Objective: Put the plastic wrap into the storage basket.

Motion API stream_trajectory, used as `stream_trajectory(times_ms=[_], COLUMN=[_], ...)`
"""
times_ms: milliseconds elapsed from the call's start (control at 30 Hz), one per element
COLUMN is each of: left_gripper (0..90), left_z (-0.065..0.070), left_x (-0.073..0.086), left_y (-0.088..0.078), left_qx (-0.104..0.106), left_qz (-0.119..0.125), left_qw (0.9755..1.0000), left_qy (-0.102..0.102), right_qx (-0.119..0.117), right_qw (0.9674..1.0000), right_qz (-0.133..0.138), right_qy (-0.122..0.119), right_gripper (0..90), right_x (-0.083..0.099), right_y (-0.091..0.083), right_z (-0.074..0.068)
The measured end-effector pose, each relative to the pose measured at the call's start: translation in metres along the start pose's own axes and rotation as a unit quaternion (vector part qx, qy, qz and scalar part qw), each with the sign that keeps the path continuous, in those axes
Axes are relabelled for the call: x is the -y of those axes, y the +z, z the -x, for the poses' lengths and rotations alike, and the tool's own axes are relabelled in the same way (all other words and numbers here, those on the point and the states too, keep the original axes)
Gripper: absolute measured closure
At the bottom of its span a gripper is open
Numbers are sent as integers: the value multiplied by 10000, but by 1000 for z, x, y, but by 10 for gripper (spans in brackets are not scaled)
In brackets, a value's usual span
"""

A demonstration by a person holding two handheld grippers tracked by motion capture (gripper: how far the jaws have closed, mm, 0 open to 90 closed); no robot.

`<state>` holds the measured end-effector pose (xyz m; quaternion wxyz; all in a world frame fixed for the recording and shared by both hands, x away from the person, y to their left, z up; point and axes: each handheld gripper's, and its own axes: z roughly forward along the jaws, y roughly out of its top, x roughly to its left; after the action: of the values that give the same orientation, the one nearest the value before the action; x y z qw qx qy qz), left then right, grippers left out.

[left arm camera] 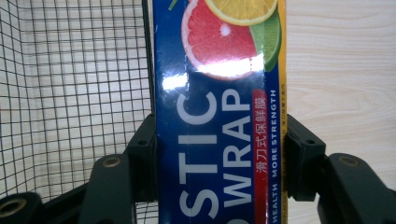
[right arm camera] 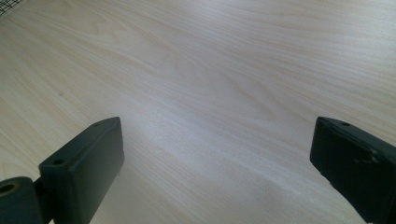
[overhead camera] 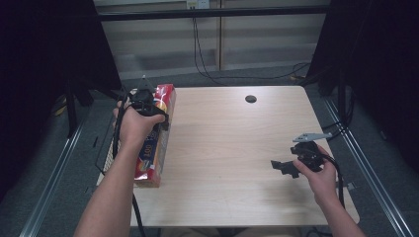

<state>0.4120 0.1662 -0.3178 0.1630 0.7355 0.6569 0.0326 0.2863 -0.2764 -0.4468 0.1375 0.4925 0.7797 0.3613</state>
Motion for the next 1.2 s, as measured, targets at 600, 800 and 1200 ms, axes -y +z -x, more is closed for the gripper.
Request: stream_trajectory(times_ms=[600, 800, 1200], left_gripper=[428, 428, 427], left_z=[-8, -14, -28], left_x=[-2, -3, -2], left_y=[-12, -15, -18], left_qx=[-20, -57, -128], left_qz=[57, 67, 102], left_qw=[10000, 9999, 9996], left_qy=[-39, -103, -210], right_qx=[-43, -37, -29], right_qw=[10000, 10000, 10000], right_qz=[4, 6, 3], right_qy=[-20, -24, -36], right_gripper=[29, 28, 28], right_x=[0, 0, 0], right_y=[0, -1, 0], right_z=[0, 0, -1])
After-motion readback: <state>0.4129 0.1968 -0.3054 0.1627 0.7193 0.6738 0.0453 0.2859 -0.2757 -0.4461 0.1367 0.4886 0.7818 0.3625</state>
